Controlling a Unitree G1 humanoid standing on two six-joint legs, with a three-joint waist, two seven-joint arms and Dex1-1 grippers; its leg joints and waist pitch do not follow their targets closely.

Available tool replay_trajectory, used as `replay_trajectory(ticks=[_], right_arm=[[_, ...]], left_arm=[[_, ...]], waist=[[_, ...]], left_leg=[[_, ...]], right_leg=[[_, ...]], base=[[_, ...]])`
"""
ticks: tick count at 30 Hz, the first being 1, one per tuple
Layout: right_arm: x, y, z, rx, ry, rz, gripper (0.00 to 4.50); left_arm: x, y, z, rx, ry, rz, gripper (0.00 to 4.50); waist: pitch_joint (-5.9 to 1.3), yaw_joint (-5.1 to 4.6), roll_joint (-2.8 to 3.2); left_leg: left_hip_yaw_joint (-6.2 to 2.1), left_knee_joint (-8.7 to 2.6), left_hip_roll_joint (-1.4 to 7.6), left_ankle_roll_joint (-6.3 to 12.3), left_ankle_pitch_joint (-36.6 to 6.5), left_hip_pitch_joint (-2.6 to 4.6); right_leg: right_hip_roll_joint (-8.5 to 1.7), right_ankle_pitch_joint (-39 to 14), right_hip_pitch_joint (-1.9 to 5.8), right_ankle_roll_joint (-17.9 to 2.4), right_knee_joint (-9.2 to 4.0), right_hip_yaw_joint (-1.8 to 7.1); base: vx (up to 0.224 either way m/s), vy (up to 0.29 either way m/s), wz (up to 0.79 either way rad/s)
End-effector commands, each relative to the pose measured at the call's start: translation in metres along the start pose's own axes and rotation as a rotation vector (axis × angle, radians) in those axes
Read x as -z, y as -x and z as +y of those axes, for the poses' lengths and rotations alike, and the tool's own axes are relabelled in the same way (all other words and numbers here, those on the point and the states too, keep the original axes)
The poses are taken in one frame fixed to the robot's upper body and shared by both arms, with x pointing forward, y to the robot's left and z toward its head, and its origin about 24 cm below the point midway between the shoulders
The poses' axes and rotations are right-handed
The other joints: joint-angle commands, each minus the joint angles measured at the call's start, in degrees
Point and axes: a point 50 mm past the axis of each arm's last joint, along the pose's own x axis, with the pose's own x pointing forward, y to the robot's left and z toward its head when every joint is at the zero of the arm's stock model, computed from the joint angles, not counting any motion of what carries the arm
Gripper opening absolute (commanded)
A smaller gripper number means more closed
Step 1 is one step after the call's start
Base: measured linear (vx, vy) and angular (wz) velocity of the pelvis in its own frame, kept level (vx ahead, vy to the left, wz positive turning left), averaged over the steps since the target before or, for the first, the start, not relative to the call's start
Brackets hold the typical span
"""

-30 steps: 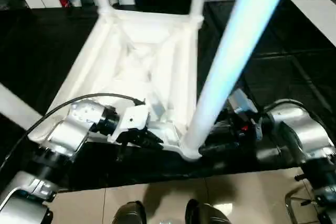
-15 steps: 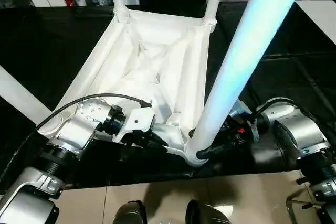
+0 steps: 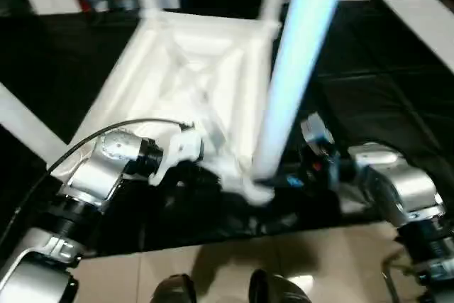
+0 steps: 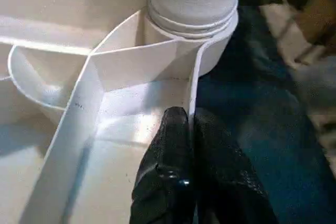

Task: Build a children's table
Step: Rotate leg to tighten

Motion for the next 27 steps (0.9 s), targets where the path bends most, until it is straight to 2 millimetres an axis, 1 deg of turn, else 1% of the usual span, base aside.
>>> replay_trajectory(ticks=[1,2,3,4,5,6,7,8,9,10,11,12,14,15,16,17,18,19,20,21,22,23,24,25,26,27], right_arm=[[0.005,-0.03,0.005,0.077,-0.093,-0.017,2.17],[0.005,-0.03,0.005,0.077,-0.093,-0.017,2.16],[0.004,-0.044,0.003,0.226,-0.135,-0.035,2.16],[0.004,-0.045,0.003,0.234,-0.138,-0.036,2.16],[0.003,-0.05,0.002,0.286,-0.164,-0.042,2.16],[0.003,-0.055,0.001,0.345,-0.191,-0.046,2.16],[0.002,-0.06,-0.001,0.409,-0.205,-0.045,2.16],[0.001,-0.066,-0.002,0.467,-0.211,-0.042,2.16],[0.001,-0.066,-0.002,0.476,-0.211,-0.041,2.16],[0.0,-0.07,-0.004,0.529,-0.23,-0.051,2.14],[-0.001,-0.073,-0.006,0.581,-0.251,-0.065,2.13],[-0.001,-0.073,-0.006,0.581,-0.251,-0.065,2.13],[-0.002,-0.076,-0.006,0.64,-0.27,-0.071,2.13],[-0.006,-0.079,-0.006,0.703,-0.252,-0.112,2.13],[-0.008,-0.079,-0.004,0.697,-0.235,-0.133,2.13],[-0.008,-0.077,-0.001,0.668,-0.216,-0.16,2.47],[-0.007,-0.074,0.0,0.658,-0.21,-0.166,2.67],[-0.005,-0.068,0.0,0.654,-0.203,-0.171,2.81],[-0.004,-0.065,0.0,0.652,-0.198,-0.173,2.81],[-0.004,-0.065,0.0,0.652,-0.198,-0.173,2.9],[-0.003,-0.058,-0.002,0.647,-0.186,-0.18,3.16],[-0.003,-0.052,-0.003,0.639,-0.172,-0.184,3.16],[-0.004,-0.043,-0.003,0.601,-0.136,-0.187,3.23],[-0.004,-0.039,-0.003,0.583,-0.117,-0.183,3.37],[-0.004,-0.039,-0.003,0.583,-0.117,-0.183,3.37],[-0.004,-0.034,-0.002,0.547,-0.093,-0.184,3.49]], left_arm=[[-0.02,-0.025,-0.001,-0.062,0.027,-0.086,0.0],[-0.02,-0.025,-0.001,-0.062,0.027,-0.086,0.0],[-0.028,-0.034,0.002,-0.147,0.091,-0.114,0.0],[-0.028,-0.035,0.002,-0.152,0.094,-0.116,0.0],[-0.032,-0.039,0.003,-0.186,0.114,-0.125,0.0],[-0.035,-0.043,0.004,-0.224,0.134,-0.13,0.0],[-0.038,-0.048,0.005,-0.255,0.149,-0.132,0.0],[-0.041,-0.052,0.006,-0.293,0.164,-0.129,0.0],[-0.041,-0.052,0.006,-0.299,0.166,-0.128,0.0],[-0.044,-0.055,0.007,-0.329,0.178,-0.131,0.0],[-0.046,-0.058,0.009,-0.365,0.19,-0.132,0.0],[-0.046,-0.058,0.009,-0.365,0.19,-0.132,0.0],[-0.049,-0.061,0.01,-0.399,0.201,-0.13,0.0],[-0.052,-0.064,0.011,-0.436,0.198,-0.118,0.0],[-0.052,-0.064,0.011,-0.44,0.193,-0.11,0.0],[-0.05,-0.063,0.01,-0.439,0.183,-0.099,0.0],[-0.049,-0.062,0.01,-0.431,0.173,-0.096,0.0],[-0.047,-0.06,0.009,-0.42,0.166,-0.091,0.0],[-0.046,-0.059,0.008,-0.412,0.162,-0.087,0.0],[-0.046,-0.059,0.008,-0.412,0.162,-0.087,0.0],[-0.043,-0.057,0.007,-0.396,0.145,-0.085,0.0],[-0.041,-0.054,0.005,-0.381,0.132,-0.085,0.0],[-0.036,-0.051,0.004,-0.359,0.122,-0.075,0.0],[-0.035,-0.049,0.003,-0.34,0.11,-0.084,0.0],[-0.035,-0.049,0.003,-0.34,0.11,-0.084,0.0],[-0.033,-0.046,0.002,-0.321,0.103,-0.084,0.0]], waist=[[-3.55,-0.1,-0.53],[-3.48,-0.42,-0.61],[-3.6,-0.85,-0.29],[-3.56,-1.29,-0.45],[-3.74,-1.78,-0.52],[-3.72,-2.17,-0.61],[-4.01,-2.28,-0.54],[-4.07,-2.31,-0.37],[-3.98,-2.41,-0.39],[-4.03,-2.23,-0.32],[-3.93,-2.21,-0.21],[-3.9,-2.02,-0.14],[-3.88,-1.99,-0.08],[-3.8,-2.11,0.1],[-3.82,-2.04,0.33],[-3.87,-1.86,0.2],[-3.83,-1.76,0.19],[-3.86,-1.7,0.22],[-3.93,-1.61,0.19],[-3.99,-1.48,0.19],[-3.99,-1.49,0.19],[-4.05,-1.36,0.25],[-4.21,-1.3,0.24],[-4.17,-1.34,0.2],[-4.18,-1.31,0.17],[-4.09,-1.4,0.07]], left_leg=[[-2.06,-4.23,3.66,3.17,-7.5,0.0],[-2.07,-4.23,3.62,3.19,-7.8,-0.09],[-2.04,-4.08,3.52,3.18,-7.7,0.12],[-1.93,-4.1,3.55,3.07,-7.0,-0.08],[-2.04,-3.96,3.38,3.03,-6.3,-0.22],[-1.84,-3.88,3.16,3.51,-5.8,-0.22],[-1.8,-3.77,3.08,4.15,-4.1,-0.3],[-1.7,-3.71,3.03,4.61,-3.3,-0.27],[-1.61,-3.76,3.07,5.25,-2.7,-0.2],[-1.45,-3.69,2.9,5.87,-2.7,-0.06],[-1.42,-3.73,3.0,6.04,-2.8,-0.05],[-1.56,-3.88,3.21,5.97,-3.0,0.07],[-1.6,-3.96,3.46,5.9,-3.2,0.15],[-1.6,-4.08,3.73,5.27,-4.4,0.27],[-1.65,-4.06,3.69,5.0,-4.6,0.34],[-1.65,-4.06,3.7,4.93,-4.9,0.39],[-1.61,-4.1,3.69,5.33,-4.8,0.27],[-1.6,-4.1,3.66,5.54,-4.7,0.26],[-1.63,-4.08,3.64,5.78,-4.5,0.24],[-1.63,-4.03,3.65,6.37,-3.8,0.16],[-1.59,-4.0,3.66,6.61,-3.5,0.12],[-1.61,-3.93,3.53,7.1,-3.3,0.07],[-1.63,-3.82,3.61,7.92,-2.2,-0.15],[-1.61,-3.79,3.56,8.37,-1.9,-0.22],[-1.61,-3.74,3.53,8.65,-1.9,-0.19],[-1.56,-3.78,3.57,8.91,-1.9,-0.26]], right_leg=[[-6.0,-26.4,3.63,-7.1,-4.86,3.85],[-6.0,-26.4,3.61,-7.0,-4.99,3.82],[-6.07,-25.8,3.61,-7.3,-4.96,3.96],[-5.91,-24.5,3.53,-7.7,-4.8,4.05],[-5.88,-23.4,3.67,-8.2,-4.66,3.94],[-5.84,-22.7,3.68,-8.2,-4.78,4.01],[-5.72,-20.3,3.88,-8.7,-4.54,4.02],[-5.64,-18.8,3.8,-9.0,-4.47,4.02],[-5.52,-17.3,3.66,-9.5,-4.49,3.96],[-5.45,-16.8,3.7,-9.7,-4.52,3.97],[-5.48,-16.4,3.6,-9.8,-4.48,4.04],[-5.44,-16.5,3.59,-9.7,-4.51,3.85],[-5.5,-16.0,3.59,-9.8,-4.4,3.96],[-5.58,-15.9,3.35,-10.2,-4.42,4.04],[-5.65,-15.7,3.32,-10.3,-4.38,4.05],[-5.76,-14.6,3.48,-10.5,-4.31,4.15],[-5.77,-13.4,3.56,-10.7,-4.21,4.22],[-5.75,-13.0,3.62,-10.6,-4.18,4.2],[-5.76,-12.5,3.72,-10.6,-4.1,4.2],[-5.78,-11.0,3.8,-10.9,-3.92,4.24],[-5.76,-10.4,3.75,-11.1,-3.86,4.24],[-5.77,-10.0,3.91,-11.1,-3.86,4.18],[-5.8,-7.7,4.11,-11.7,-3.45,4.23],[-5.75,-7.2,4.06,-11.8,-3.52,4.16],[-5.75,-7.0,4.08,-11.9,-3.54,4.13],[-5.75,-7.4,4.09,-12.0,-3.54,4.14]], base=[[0.0,0.0,0.0],[0.0,0.0,0.0],[0.0,0.0,0.0],[0.0,0.0,0.0],[0.0,0.0,0.0],[0.0,0.0,0.0],[0.0,0.0,0.0],[0.0,0.0,0.0],[0.0,0.0,0.0],[0.0,0.0,0.0],[0.0,0.0,0.0],[0.0,0.0,0.0],[0.0,0.0,0.0],[0.0,0.0,0.0],[0.0,0.0,0.0],[0.0,0.0,0.0],[0.0,0.0,0.0],[0.0,0.0,0.0],[0.0,0.0,0.0],[0.0,0.0,0.0],[0.0,0.0,0.0],[0.0,0.0,0.0],[0.0,0.0,0.0],[0.0,0.0,0.0],[0.0,0.0,0.0],[0.0,0.0,0.0]])
